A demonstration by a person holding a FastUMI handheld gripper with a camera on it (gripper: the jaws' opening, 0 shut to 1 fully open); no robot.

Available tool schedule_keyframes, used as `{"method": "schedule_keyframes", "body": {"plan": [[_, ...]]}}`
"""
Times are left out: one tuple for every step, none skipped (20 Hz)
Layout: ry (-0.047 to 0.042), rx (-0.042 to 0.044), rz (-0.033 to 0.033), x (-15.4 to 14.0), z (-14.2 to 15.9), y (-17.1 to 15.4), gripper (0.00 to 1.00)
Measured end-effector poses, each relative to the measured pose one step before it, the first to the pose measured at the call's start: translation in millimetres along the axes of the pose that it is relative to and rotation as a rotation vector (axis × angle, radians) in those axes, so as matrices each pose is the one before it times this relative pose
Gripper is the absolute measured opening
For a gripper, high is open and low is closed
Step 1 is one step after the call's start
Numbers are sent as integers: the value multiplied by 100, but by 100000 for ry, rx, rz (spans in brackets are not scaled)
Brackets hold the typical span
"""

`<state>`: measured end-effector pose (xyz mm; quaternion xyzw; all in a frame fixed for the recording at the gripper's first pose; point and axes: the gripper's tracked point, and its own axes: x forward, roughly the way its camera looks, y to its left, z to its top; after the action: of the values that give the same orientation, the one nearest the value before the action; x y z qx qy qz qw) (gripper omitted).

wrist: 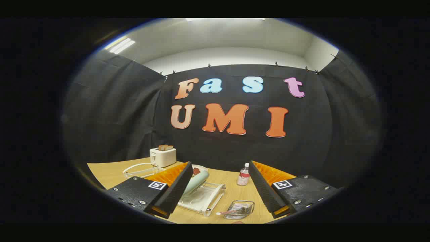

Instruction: Take the plate from the dish rack, then take the spoon from the basket and place it into the plate.

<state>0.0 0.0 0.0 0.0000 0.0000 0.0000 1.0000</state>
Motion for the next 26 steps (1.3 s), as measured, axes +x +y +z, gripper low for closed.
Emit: {"method": "schedule_keyframes", "body": {"plan": [[-420, 758, -763, 60, 283, -53, 99], [-389, 941, -861, 120, 325, 75, 99], [-64, 499, -638, 46, 195, -6, 99], [-209, 290, -909, 74, 191, -108, 99], [-243, 580, -1217, 90, 312, -114, 99], [-457, 838, -733, 55, 438, 41, 99], [-633, 906, -334, -24, 440, 150, 99], [-931, 641, 123, -120, 477, 260, 99], [-695, 326, -176, -38, 425, 169, 99], [-194, 14, -248, 44, 234, 57, 99], [305, -209, -252, 12, 116, 102, 99], [304, 238, -102, 41, 130, 240, 99], [300, 394, 296, -88, 123, 305, 99], [-27, 229, 66, -42, 82, 294, 99], [-151, 144, -542, -145, 137, 22, 99], [-398, 540, -854, -39, 168, 18, 99], [-397, 825, -506, -15, 152, 114, 99], [-462, 1041, 213, -139, 299, 434, 99], [-162, 1070, 684, 8, 197, 474, 99], [228, 596, 1133, -26, -1, 571, 99], [657, -92, 1107, 21, -69, 501, 99], [604, -365, 919, 170, -77, 286, 99], [913, -345, 1071, 125, -140, 436, 99], [1011, 70, 633, 105, -73, 311, 99], [1020, 257, 880, 148, -58, 390, 99], [1334, 346, 943, 327, -63, 424, 99]]}}
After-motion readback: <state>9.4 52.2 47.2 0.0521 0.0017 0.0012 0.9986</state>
